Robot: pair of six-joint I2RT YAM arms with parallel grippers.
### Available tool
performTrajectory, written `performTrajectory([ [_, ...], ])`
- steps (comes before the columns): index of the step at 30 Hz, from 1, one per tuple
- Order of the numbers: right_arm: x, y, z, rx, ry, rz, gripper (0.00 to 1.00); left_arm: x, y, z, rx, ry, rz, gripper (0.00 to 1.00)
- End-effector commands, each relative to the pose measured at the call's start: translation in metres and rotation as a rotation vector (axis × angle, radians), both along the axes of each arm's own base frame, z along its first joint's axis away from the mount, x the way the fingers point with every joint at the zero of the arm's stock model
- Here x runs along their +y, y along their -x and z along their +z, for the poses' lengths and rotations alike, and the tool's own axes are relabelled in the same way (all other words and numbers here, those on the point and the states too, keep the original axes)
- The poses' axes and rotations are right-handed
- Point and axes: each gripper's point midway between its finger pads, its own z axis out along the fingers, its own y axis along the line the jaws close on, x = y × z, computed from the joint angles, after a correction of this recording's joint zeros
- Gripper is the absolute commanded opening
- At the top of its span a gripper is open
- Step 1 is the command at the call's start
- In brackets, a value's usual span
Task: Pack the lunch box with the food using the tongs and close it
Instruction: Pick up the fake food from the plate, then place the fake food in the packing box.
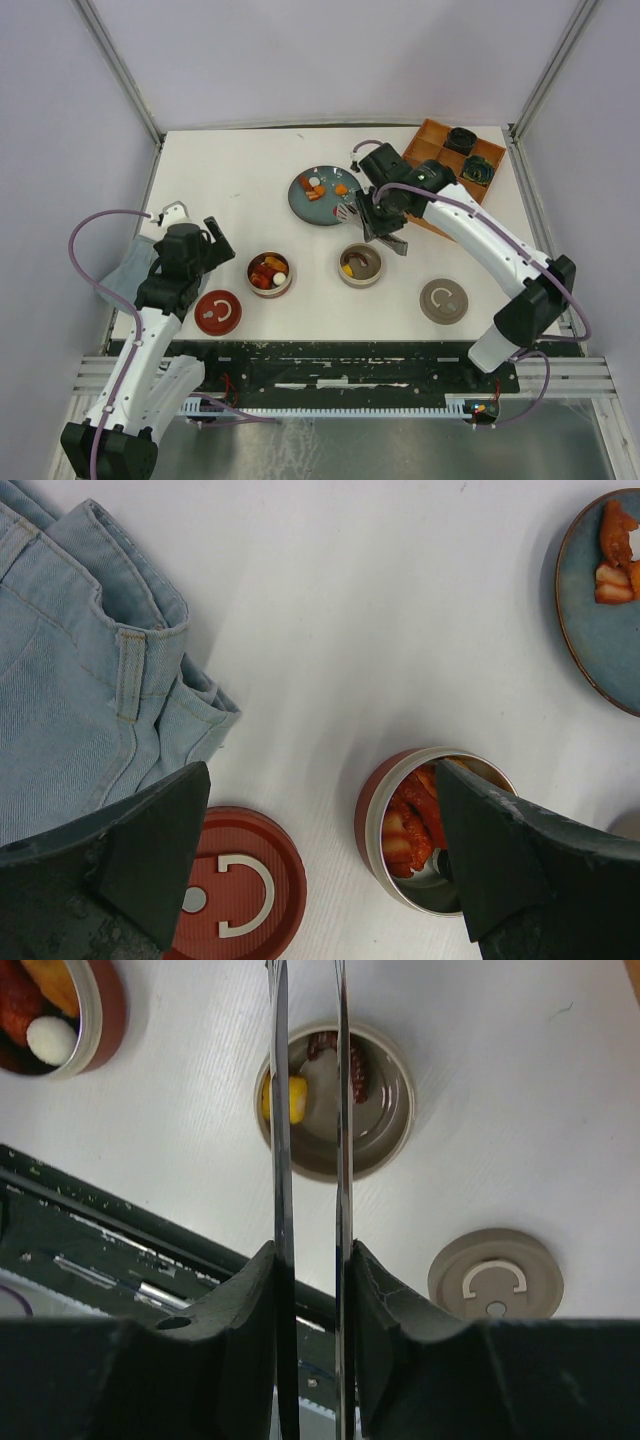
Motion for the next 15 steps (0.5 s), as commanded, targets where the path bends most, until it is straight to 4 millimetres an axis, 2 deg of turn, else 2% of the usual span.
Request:
performTrajectory([
  [1,-0.018,0.040,0.022,0.028,-0.029,0.075,0.37,0.001,-0.008,0.010,-0.052,-0.005,0.000,1.00],
  [5,-0.041,0.065,0.016,0.074,0.024,0.073,0.38,0.000,-0.009,0.011,-0.054,-0.002,-0.004,1.00],
  [8,-0.048,0.085,0.007,0.136,0.025,0.093,0.38,-0.001,-0.009,0.011,-0.054,0.000,-0.007,1.00],
  [15,-0.049,0.095,-0.017,0.201,0.046,0.101,0.38,-0.002,-0.009,0.010,-0.050,0.002,-0.014,1.00],
])
